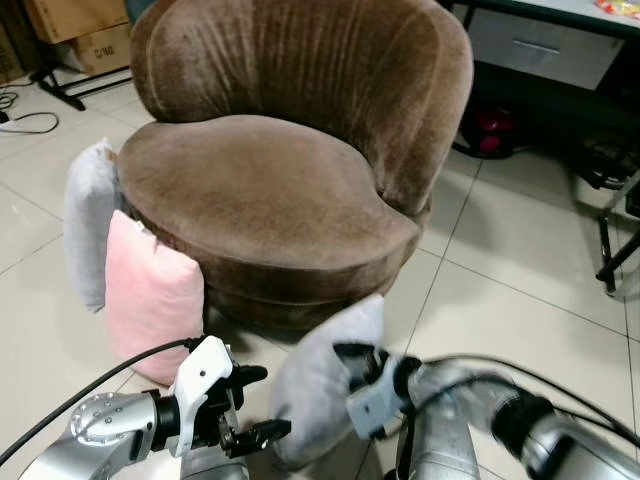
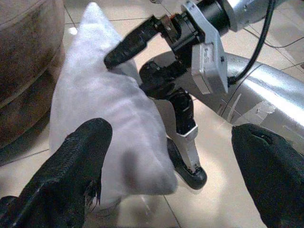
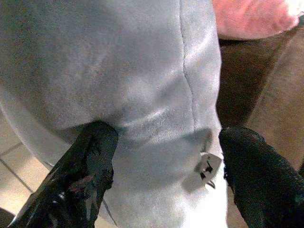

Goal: Move the pillow to the sofa from floor

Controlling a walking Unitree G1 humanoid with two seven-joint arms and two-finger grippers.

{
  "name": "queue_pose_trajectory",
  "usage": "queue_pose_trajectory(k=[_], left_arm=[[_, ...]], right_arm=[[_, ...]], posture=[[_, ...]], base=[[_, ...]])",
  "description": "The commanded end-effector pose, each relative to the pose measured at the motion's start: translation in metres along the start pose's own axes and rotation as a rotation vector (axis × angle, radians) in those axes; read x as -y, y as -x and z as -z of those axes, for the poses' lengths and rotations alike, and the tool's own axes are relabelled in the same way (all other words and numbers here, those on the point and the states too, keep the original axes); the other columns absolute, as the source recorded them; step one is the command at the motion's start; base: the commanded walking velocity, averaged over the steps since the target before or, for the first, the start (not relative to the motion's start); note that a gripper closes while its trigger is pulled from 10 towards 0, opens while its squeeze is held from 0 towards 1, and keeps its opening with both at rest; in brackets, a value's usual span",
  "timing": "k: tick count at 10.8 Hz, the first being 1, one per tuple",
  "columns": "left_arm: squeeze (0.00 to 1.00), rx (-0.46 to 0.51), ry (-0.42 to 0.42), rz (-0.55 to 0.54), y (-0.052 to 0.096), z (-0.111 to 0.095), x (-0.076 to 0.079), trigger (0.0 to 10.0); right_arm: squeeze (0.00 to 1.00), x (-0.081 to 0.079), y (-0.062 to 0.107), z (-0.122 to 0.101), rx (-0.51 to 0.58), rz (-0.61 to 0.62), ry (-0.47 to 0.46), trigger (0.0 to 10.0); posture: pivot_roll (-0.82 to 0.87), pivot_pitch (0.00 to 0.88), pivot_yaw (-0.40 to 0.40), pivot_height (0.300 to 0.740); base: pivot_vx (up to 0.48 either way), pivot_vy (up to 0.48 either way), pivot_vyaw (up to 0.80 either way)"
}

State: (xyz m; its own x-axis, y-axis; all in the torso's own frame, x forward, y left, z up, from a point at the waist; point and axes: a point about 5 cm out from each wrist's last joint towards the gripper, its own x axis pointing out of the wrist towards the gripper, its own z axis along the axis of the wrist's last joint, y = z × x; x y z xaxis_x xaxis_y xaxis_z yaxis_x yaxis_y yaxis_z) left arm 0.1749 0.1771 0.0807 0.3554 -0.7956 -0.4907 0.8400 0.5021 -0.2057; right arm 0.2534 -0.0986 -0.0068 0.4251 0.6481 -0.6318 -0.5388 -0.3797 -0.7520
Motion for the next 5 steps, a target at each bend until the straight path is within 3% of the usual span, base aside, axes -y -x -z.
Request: queue_pose_trajectory(k=[1,2,3,5], left_arm=[[0.0,0.004,-0.011,-0.005,0.0005,-0.004,-0.0018,10.0],[0.0,0.004,-0.011,-0.009,0.0006,-0.004,-0.0023,10.0],[0.0,0.005,-0.013,-0.015,0.0006,-0.0041,-0.003,10.0],[0.0,0.006,-0.016,-0.021,0.0005,-0.0041,-0.0038,10.0]], right_arm=[[0.0,0.0049,0.0001,0.0027,-0.005,0.012,0.026,10.0],[0.0,0.0076,-0.001,0.0035,-0.015,0.016,0.031,9.2],[0.0,0.0102,-0.0033,0.007,-0.049,-0.002,0.043,4.4],[0.0,0.008,-0.0049,0.0088,-0.059,-0.049,0.047,3.1]], posture=[[-0.07,0.0,-0.063,0.471],[-0.07,0.0,-0.063,0.471],[-0.07,0.0,-0.063,0.471],[-0.07,0.0,-0.063,0.471]], base=[[0.0,0.0,0.0],[0.0,0.0,0.0],[0.0,0.0,0.0],[0.0,0.0,0.0]])
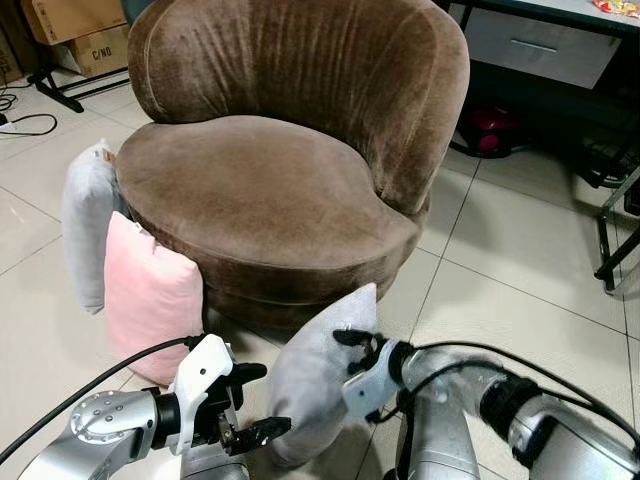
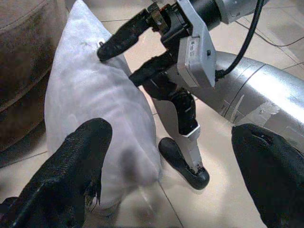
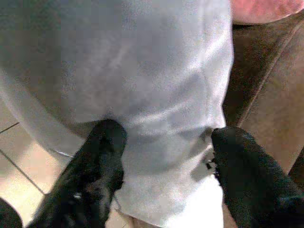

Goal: Move the pillow to the sofa from floor

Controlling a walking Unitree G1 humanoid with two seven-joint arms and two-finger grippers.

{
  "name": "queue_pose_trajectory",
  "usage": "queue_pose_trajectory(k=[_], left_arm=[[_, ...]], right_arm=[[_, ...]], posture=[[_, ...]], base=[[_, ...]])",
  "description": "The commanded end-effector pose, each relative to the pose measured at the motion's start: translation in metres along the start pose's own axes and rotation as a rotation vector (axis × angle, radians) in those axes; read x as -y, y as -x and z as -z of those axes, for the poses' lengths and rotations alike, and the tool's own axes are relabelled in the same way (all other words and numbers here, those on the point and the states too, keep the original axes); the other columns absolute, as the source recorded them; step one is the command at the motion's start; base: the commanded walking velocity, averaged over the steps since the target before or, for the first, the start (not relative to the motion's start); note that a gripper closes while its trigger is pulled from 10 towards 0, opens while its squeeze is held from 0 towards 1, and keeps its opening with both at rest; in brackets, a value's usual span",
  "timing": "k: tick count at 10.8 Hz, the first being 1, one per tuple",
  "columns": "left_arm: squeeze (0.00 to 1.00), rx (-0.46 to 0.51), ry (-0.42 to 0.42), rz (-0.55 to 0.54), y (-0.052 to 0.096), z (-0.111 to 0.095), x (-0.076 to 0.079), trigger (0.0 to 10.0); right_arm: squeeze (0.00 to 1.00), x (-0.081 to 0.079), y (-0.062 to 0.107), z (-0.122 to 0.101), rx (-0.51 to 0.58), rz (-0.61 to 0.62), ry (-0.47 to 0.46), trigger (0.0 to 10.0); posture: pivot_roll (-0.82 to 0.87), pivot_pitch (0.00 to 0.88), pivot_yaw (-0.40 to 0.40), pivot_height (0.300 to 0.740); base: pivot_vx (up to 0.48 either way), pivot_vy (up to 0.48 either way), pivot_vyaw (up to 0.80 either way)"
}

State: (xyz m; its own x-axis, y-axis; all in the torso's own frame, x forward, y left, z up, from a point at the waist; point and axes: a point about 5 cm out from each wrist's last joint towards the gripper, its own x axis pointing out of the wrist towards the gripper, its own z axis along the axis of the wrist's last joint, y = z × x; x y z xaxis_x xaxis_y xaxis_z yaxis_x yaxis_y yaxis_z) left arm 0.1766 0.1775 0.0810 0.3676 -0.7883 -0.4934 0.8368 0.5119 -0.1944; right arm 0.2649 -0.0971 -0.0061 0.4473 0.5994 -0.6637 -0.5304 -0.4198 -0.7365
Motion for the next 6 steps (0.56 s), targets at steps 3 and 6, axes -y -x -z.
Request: queue_pose_trajectory(k=[3,6], left_arm=[[0.0,0.004,-0.016,-0.011,0.0,-0.004,-0.004,10.0],[0.0,-0.002,-0.022,-0.008,-0.001,-0.004,-0.006,10.0]], right_arm=[[0.0,-0.017,0.003,0.015,-0.111,-0.123,0.033,2.2],[0.0,-0.03,0.015,0.031,-0.178,-0.158,0.024,2.7]], posture=[[-0.08,0.0,-0.057,0.471],[-0.08,0.0,-0.053,0.471]], base=[[0.0,0.0,0.0],[0.0,0.0,0.0]])
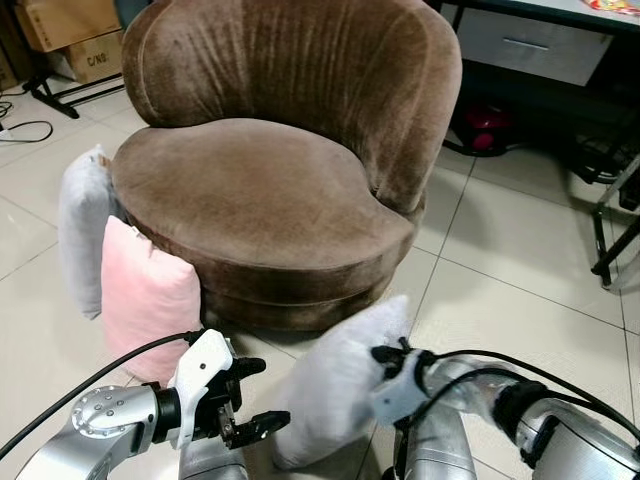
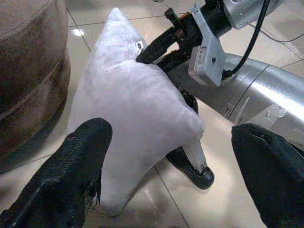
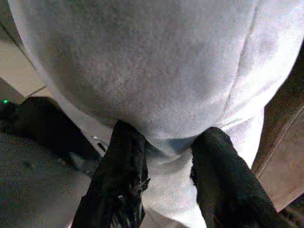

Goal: Move the pillow to the sofa from floor

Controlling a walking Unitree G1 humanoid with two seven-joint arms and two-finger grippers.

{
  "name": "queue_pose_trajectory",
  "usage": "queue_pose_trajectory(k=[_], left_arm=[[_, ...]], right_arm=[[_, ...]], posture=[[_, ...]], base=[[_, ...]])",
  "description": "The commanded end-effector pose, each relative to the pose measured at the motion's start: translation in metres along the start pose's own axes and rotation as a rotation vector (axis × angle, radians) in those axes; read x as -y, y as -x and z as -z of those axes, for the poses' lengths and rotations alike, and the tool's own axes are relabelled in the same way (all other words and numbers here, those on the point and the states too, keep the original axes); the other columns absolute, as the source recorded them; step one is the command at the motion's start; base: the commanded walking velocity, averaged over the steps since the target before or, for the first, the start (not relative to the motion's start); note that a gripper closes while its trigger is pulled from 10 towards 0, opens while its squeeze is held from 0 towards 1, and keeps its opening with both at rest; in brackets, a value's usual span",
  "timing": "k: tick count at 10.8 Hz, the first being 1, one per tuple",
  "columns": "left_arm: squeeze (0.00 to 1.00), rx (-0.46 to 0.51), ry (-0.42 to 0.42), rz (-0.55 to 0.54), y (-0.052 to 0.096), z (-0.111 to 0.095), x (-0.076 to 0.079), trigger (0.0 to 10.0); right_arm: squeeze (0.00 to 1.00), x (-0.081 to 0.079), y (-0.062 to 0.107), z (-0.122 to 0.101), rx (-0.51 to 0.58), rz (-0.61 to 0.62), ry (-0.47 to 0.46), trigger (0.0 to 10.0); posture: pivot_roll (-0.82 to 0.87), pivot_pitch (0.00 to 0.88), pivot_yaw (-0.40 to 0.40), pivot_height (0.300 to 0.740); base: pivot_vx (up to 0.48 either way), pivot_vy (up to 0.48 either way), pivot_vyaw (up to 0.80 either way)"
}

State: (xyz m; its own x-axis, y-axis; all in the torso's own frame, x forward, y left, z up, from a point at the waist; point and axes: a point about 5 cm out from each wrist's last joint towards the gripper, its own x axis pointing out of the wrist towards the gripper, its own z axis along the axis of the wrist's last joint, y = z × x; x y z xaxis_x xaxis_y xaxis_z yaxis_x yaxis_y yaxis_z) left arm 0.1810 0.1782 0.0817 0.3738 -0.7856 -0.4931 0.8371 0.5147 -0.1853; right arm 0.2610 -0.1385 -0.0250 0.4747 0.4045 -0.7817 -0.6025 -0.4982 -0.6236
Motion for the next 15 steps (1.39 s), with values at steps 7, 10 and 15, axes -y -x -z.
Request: queue_pose_trajectory(k=[7,10,15], left_arm=[[0.0,-0.005,-0.021,0.003,-0.002,-0.001,-0.001,10.0],[0.0,-0.006,-0.022,0.005,-0.003,-0.001,-0.001,10.0],[0.0,-0.006,-0.025,0.008,-0.005,-0.001,-0.001,10.0]], right_arm=[[0.0,-0.018,0.016,0.018,0.016,-0.013,-0.085,10.0],[1.0,-0.038,0.03,0.026,0.051,-0.1,-0.215,10.0],[1.0,-0.052,0.021,0.01,0.043,-0.111,-0.2,10.0]], posture=[[-0.08,0.0,-0.055,0.471],[-0.1,0.0,-0.051,0.471],[-0.1,0.0,-0.057,0.471]], base=[[0.0,0.0,0.0],[0.0,0.0,0.0],[0.0,0.0,0.0]])
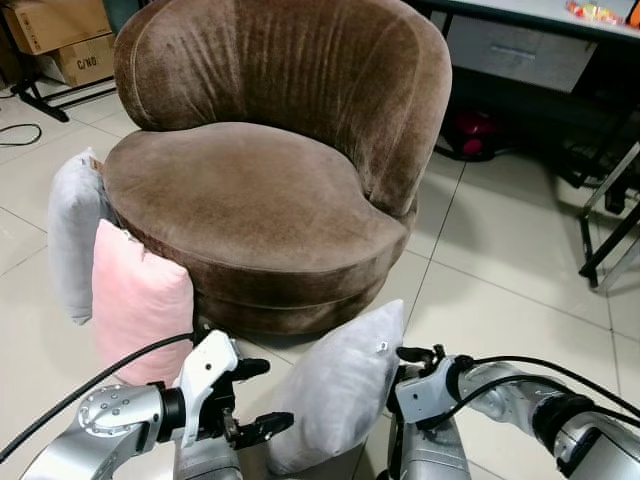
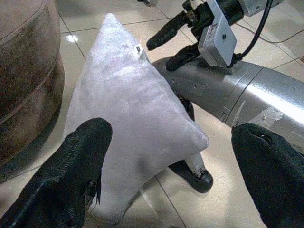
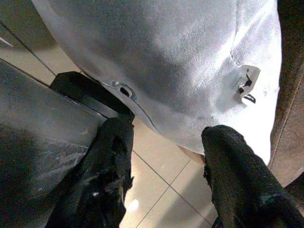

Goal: Move the pillow to the sofa from floor

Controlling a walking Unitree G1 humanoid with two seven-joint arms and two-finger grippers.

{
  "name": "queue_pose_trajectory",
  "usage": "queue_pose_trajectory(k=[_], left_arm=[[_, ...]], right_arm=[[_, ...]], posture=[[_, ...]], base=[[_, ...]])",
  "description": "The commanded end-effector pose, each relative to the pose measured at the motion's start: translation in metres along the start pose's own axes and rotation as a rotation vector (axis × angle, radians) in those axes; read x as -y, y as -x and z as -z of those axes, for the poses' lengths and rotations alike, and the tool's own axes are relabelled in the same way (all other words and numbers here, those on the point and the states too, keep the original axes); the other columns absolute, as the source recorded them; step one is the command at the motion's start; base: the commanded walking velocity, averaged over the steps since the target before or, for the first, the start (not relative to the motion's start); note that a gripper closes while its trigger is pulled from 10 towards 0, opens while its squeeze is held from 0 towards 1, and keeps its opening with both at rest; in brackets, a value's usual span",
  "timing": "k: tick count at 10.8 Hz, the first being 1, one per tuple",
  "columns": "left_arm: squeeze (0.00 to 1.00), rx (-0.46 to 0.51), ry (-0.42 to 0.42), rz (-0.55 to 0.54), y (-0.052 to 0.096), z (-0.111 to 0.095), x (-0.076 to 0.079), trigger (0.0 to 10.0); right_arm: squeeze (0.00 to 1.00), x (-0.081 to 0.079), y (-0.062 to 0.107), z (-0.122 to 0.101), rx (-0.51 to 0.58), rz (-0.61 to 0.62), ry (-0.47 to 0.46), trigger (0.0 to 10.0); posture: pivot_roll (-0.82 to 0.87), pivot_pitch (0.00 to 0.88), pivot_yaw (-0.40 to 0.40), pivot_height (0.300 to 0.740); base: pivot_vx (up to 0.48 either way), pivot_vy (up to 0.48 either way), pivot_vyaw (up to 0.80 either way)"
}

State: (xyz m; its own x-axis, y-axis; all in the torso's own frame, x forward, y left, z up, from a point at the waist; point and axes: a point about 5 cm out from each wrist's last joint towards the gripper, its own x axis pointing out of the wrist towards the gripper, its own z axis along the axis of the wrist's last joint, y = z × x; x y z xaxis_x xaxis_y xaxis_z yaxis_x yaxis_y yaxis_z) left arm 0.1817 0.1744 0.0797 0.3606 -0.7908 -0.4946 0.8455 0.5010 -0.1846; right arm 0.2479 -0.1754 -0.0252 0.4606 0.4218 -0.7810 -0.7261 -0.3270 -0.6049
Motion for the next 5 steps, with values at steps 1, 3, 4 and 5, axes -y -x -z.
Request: queue_pose_trajectory(k=[1,3,4,5], left_arm=[[0.0,-0.001,-0.016,-0.006,-0.001,-0.001,-0.002,10.0],[0.0,-0.003,-0.016,-0.005,-0.001,-0.001,-0.001,10.0],[0.0,-0.004,-0.017,-0.003,0.0,-0.001,-0.001,10.0],[0.0,-0.006,-0.018,-0.001,0.0,-0.001,-0.001,10.0]], right_arm=[[1.0,-0.027,-0.001,-0.006,0.017,-0.114,0.021,10.0],[1.0,-0.032,-0.007,-0.015,0.028,-0.128,0.072,10.0],[1.0,-0.033,-0.011,-0.021,0.038,-0.129,0.093,10.0],[1.0,-0.033,-0.015,-0.03,0.057,-0.132,0.125,10.0]], posture=[[-0.09,0.0,-0.058,0.471],[-0.09,0.0,-0.059,0.471],[-0.09,0.0,-0.059,0.471],[-0.09,0.0,-0.06,0.471]], base=[[0.0,0.0,0.0],[0.0,0.0,0.0],[0.0,0.0,0.0],[0.0,0.0,0.0]])
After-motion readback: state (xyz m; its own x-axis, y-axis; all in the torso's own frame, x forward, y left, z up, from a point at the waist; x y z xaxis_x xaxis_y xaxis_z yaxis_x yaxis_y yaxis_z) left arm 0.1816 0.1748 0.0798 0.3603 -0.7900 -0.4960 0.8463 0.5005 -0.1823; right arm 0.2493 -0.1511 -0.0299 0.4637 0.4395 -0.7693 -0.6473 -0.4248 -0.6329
